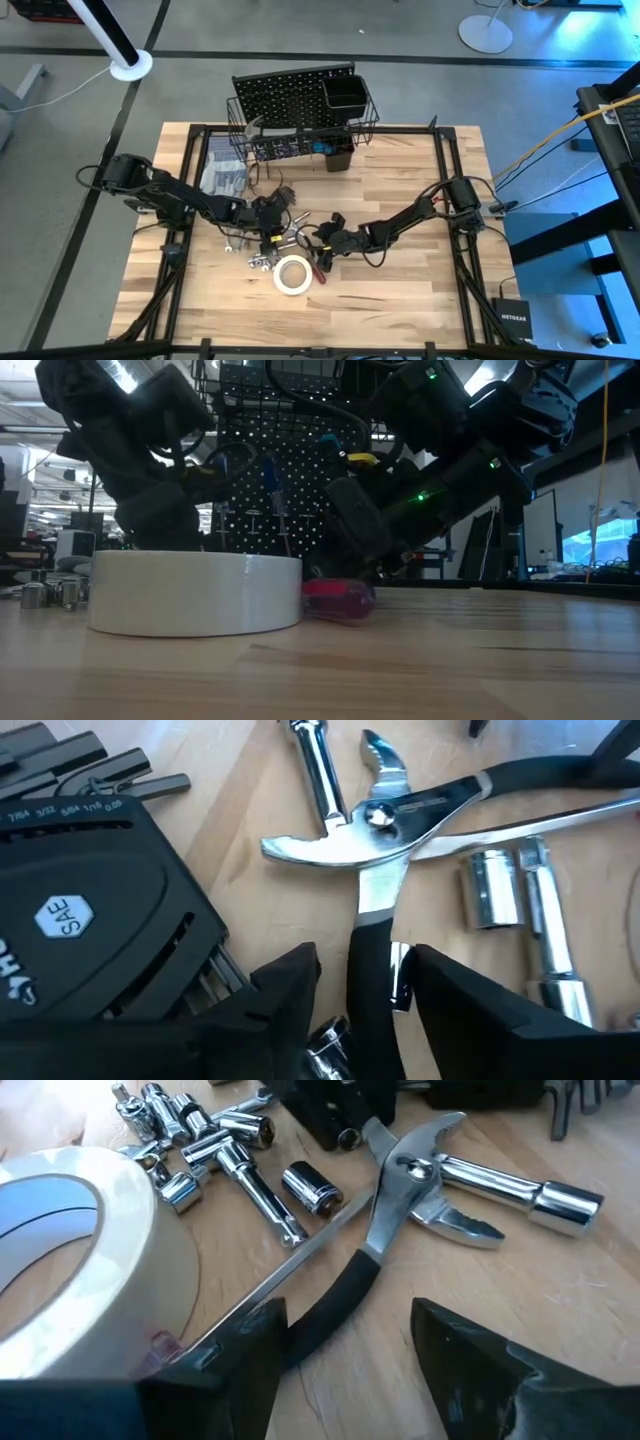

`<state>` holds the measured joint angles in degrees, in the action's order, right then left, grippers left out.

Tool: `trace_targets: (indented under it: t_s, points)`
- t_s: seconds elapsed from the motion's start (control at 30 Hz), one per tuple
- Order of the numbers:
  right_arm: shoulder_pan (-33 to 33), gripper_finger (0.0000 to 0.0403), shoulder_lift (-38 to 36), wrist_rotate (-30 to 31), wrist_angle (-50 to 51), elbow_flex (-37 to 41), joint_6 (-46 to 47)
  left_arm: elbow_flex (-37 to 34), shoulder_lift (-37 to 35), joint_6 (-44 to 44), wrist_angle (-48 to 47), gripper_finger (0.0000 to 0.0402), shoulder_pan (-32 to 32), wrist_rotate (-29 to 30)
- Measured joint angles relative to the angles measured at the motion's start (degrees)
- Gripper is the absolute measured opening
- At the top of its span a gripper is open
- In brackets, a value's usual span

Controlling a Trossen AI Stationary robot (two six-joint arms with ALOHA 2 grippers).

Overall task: Hang tools onto peg board
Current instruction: Put the socket into the top black bin on the pegboard

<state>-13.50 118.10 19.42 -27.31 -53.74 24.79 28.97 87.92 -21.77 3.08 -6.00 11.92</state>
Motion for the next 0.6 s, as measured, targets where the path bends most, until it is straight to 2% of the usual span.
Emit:
trace_targets:
  t_s: [0.3,0.6]
  points:
    - [-0.02,0.0220,0.02,0.40,0.05,0.04,-1.63,-0.15,-0.04,3.19,0.87,0.0040,0.11,1.05]
    - [0.09,0.0220,-2.90,1.20,4.46,0.27,-4.56,-0.42,-3.92,3.36,-0.33,0.0047,0.03,2.18]
